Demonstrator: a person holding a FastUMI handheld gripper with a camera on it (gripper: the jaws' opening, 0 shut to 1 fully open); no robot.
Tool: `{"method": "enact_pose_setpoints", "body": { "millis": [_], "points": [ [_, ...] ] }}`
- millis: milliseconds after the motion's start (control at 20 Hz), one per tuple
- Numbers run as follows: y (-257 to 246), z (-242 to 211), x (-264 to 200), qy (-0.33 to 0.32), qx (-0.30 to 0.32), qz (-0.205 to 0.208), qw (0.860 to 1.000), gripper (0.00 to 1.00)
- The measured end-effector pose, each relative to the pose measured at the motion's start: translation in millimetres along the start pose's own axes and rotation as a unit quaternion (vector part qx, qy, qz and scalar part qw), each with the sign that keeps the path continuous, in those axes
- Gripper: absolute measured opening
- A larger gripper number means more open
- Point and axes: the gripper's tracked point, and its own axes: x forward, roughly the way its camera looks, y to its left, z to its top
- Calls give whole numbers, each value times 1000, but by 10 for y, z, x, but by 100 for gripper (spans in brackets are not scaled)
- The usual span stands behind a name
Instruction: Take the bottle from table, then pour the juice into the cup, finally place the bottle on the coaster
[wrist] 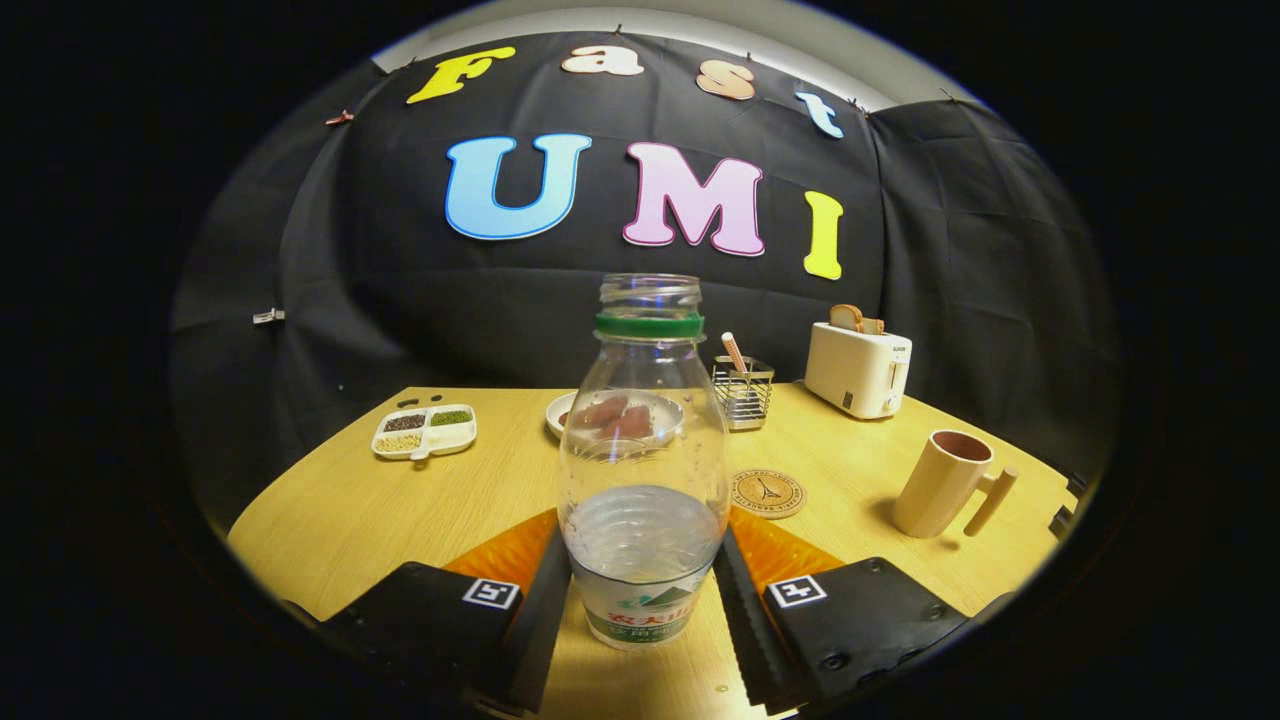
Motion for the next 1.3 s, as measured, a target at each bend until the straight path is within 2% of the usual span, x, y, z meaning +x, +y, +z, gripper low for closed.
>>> {"method": "enact_pose_setpoints", "body": {
  "millis": [450,700,1000,1300],
  "points": [
    [-285,319,-56,11,62,7,998,73],
    [-602,465,-99,16,142,9,990,73],
    [-758,486,-1,48,256,43,964,73],
    [-892,434,59,84,364,66,925,73]
  ]
}}
